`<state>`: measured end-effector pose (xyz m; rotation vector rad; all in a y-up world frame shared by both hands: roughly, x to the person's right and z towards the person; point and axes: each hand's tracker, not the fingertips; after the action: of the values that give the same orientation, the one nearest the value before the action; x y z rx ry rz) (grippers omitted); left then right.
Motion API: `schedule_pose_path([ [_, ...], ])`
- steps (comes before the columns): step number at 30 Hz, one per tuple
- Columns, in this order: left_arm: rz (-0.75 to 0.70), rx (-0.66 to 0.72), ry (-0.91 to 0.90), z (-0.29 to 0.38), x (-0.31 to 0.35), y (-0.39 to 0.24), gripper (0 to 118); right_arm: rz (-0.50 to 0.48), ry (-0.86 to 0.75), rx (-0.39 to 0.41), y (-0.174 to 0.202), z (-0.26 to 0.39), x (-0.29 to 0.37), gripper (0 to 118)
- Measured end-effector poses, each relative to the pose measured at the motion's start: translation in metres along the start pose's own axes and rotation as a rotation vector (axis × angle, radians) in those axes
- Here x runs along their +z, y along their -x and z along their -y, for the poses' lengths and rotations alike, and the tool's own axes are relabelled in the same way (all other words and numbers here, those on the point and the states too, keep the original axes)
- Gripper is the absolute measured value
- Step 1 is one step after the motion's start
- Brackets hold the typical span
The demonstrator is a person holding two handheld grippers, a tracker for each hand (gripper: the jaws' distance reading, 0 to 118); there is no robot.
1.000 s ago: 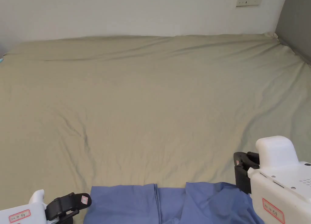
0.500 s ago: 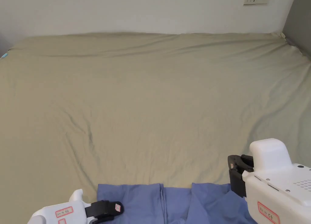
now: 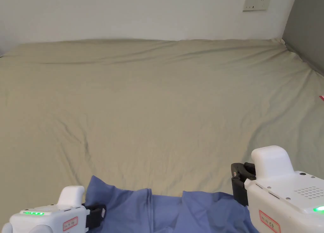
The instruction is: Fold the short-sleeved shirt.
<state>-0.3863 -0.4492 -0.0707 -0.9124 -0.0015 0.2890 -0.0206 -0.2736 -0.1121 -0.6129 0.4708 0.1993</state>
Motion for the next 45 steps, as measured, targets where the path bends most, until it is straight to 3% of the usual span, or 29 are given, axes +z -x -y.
schedule_pose_path([
  [5, -0.117, 0.080, 0.000, 0.000, 0.022, 0.051, 11, 0.003, -0.007, 0.002, -0.012, 0.003, 0.001, 2],
  [10, -0.432, 0.009, -0.009, -0.012, 0.058, 0.071, 11, -0.003, -0.011, 0.011, -0.014, 0.002, 0.000, 2],
  [13, -0.389, 0.016, -0.017, -0.027, 0.083, 0.054, 11, -0.007, -0.014, 0.009, -0.012, 0.001, 0.000, 2],
  [14, -0.310, 0.089, -0.047, -0.031, 0.086, 0.045, 11, -0.011, -0.012, 0.005, -0.012, 0.001, -0.001, 2],
  [16, -0.215, 0.093, -0.053, -0.039, 0.091, 0.018, 11, -0.017, -0.008, 0.000, -0.012, 0.001, -0.003, 2],
  [25, -0.030, 0.062, 0.064, -0.043, 0.015, -0.087, 11, -0.021, -0.007, -0.017, -0.025, 0.008, 0.002, 2],
  [36, -0.112, -0.022, 0.169, -0.002, -0.069, -0.162, 15, 0.004, 0.022, -0.045, -0.052, 0.021, -0.004, 2],
  [37, -0.054, -0.003, 0.158, -0.003, -0.068, -0.160, 28, 0.009, 0.025, -0.044, -0.054, 0.022, -0.004, 2],
  [38, 0.023, 0.037, 0.153, -0.003, -0.067, -0.160, 56, 0.011, 0.027, -0.045, -0.053, 0.022, -0.004, 2],
  [40, 0.158, 0.086, 0.169, -0.005, -0.065, -0.158, 100, 0.011, 0.031, -0.048, -0.054, 0.023, -0.005, 2],
  [41, 0.195, 0.102, 0.169, -0.006, -0.060, -0.158, 112, 0.012, 0.034, -0.050, -0.055, 0.024, -0.006, 2],
  [43, 0.229, 0.092, 0.116, -0.008, -0.048, -0.155, 109, 0.015, 0.037, -0.049, -0.052, 0.023, -0.006, 2],
  [45, 0.222, 0.065, 0.078, -0.011, -0.035, -0.151, 92, 0.016, 0.038, -0.051, -0.053, 0.023, -0.007, 2],
])
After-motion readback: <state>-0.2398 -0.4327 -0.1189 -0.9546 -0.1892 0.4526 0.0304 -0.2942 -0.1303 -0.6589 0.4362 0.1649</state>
